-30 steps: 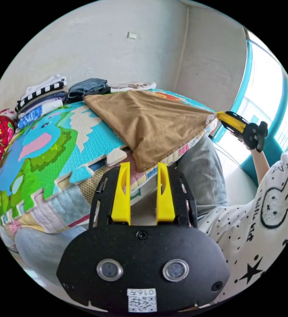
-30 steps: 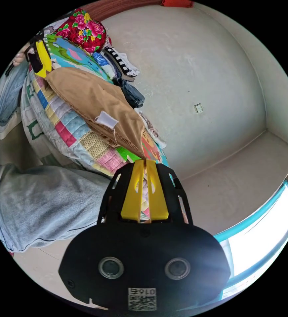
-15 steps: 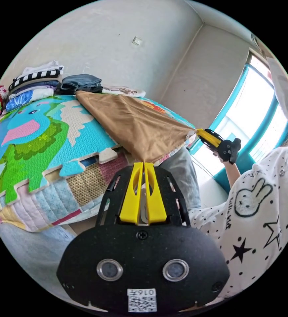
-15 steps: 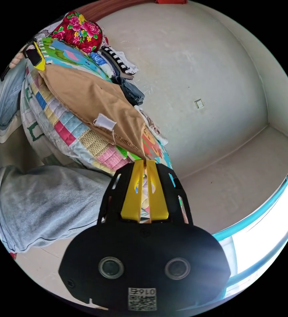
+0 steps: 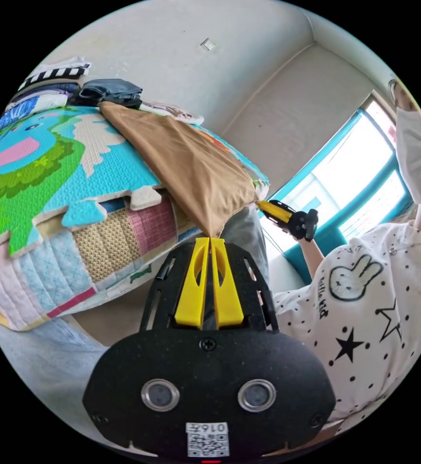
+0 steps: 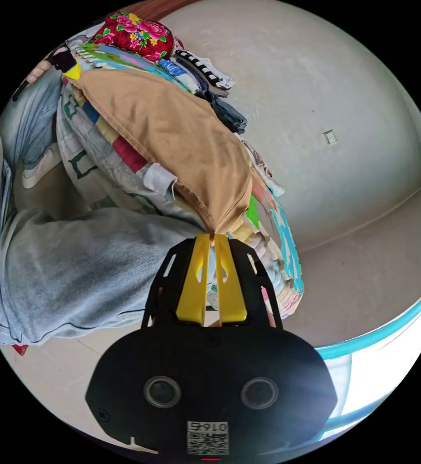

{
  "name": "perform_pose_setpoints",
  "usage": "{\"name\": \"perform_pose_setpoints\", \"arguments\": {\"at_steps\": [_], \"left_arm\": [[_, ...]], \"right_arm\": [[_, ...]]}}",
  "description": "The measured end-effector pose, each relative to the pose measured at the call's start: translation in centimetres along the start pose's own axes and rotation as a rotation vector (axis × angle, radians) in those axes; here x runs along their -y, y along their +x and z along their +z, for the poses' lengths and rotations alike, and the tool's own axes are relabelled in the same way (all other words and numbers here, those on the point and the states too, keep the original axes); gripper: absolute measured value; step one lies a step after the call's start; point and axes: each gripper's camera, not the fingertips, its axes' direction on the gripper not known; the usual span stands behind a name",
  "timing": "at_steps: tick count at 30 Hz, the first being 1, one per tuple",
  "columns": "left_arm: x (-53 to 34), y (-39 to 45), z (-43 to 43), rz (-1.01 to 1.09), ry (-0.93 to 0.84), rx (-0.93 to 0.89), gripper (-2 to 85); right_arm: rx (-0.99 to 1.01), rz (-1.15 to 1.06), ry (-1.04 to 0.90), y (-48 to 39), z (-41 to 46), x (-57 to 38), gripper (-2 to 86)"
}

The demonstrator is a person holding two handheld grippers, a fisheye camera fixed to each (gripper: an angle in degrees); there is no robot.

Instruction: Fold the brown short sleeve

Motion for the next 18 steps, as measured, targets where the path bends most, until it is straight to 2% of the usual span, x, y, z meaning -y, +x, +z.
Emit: {"name": "perform_pose_setpoints", "arguments": {"at_steps": [2,5,7,10,12,14,16,18], "left_arm": [[0.3,-0.3,-0.5,0.014,0.011,0.007,-0.9],[0.9,-0.8,-1.0,0.035,-0.002,-0.029,-0.7],[1.7,-1.4,-0.8,0.059,-0.094,-0.082,0.1],[3.9,-2.3,-1.8,0.101,-0.187,-0.042,4.9],[6.4,-2.7,-4.0,0.139,-0.108,0.029,6.6],[9.8,-3.3,-6.2,0.173,0.004,0.094,7.1],[16.0,-5.1,-7.3,0.192,0.085,0.213,7.3],[21.4,-7.3,-6.5,0.179,0.076,0.288,8.3]], "right_arm": [[0.067,0.009,-0.013,0.6,1.9,-0.5,1.4],[0.301,0.0,-0.051,2.3,5.6,-2.0,2.6],[0.434,0.044,-0.019,4.1,7.4,-3.0,3.8],[0.563,0.2,0.199,9.1,9.3,-4.1,5.2],[0.533,0.354,0.454,13.8,11.0,-4.4,5.5],[0.522,0.467,0.589,17.6,13.7,-3.6,5.6],[0.574,0.595,0.626,21.6,18.3,-1.4,5.9],[0.724,0.655,0.596,26.3,26.3,3.6,6.8]]}}
